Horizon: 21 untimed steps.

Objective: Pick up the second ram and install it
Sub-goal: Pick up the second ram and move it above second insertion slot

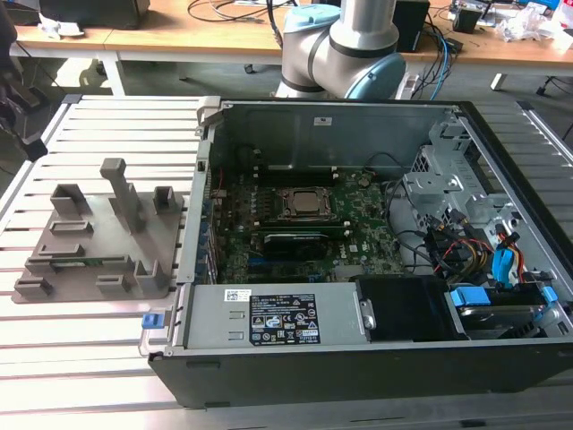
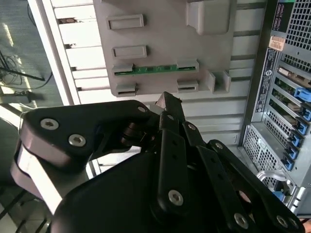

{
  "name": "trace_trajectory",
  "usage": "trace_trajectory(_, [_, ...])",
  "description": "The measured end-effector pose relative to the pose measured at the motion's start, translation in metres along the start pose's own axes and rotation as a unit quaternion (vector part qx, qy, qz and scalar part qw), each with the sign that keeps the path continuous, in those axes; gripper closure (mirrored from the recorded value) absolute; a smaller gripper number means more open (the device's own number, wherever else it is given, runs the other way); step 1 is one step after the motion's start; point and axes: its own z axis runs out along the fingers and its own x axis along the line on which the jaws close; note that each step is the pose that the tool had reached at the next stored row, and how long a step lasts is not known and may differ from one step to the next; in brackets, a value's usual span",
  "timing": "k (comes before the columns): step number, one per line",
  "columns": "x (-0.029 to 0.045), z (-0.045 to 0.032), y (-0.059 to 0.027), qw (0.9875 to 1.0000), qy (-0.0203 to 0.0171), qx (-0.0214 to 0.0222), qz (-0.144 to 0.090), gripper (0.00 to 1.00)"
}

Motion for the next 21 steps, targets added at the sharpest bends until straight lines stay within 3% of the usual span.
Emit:
trace_trajectory(2, [0.0, 0.0, 0.0, 0.9998, 0.0003, -0.0001, -0.02, 0.89])
trace_trajectory(5, [0.0, 0.0001, -0.0001, 0.9999, 0.0003, -0.0001, -0.017, 0.89])
trace_trajectory(8, [-0.0001, 0.0006, -0.0001, 0.9998, -0.0003, 0.0001, 0.02, 0.89])
trace_trajectory(10, [-0.0001, 0.001, -0.0001, 0.9987, -0.0008, 0.0003, 0.05, 0.89])
trace_trajectory(12, [-0.0001, 0.0015, -0.0001, 0.9961, -0.0015, 0.0006, 0.088, 0.89])
trace_trajectory(13, [0.0, 0.0017, -0.0001, 0.994, -0.0018, 0.0007, 0.109, 0.89])
trace_trajectory(15, [0.0, 0.0018, -0.0001, 0.9921, -0.0021, 0.0008, 0.126, 0.89])
trace_trajectory(17, [0.0, 0.0019, -0.0001, 0.9882, -0.0025, 0.001, 0.153, 0.89])
trace_trajectory(18, [0.0, 0.002, -0.0001, 0.985, -0.0028, 0.0012, 0.173, 0.89])
trace_trajectory(21, [0.0, 0.002, -0.0001, 0.9777, -0.0035, 0.0014, 0.21, 0.89])
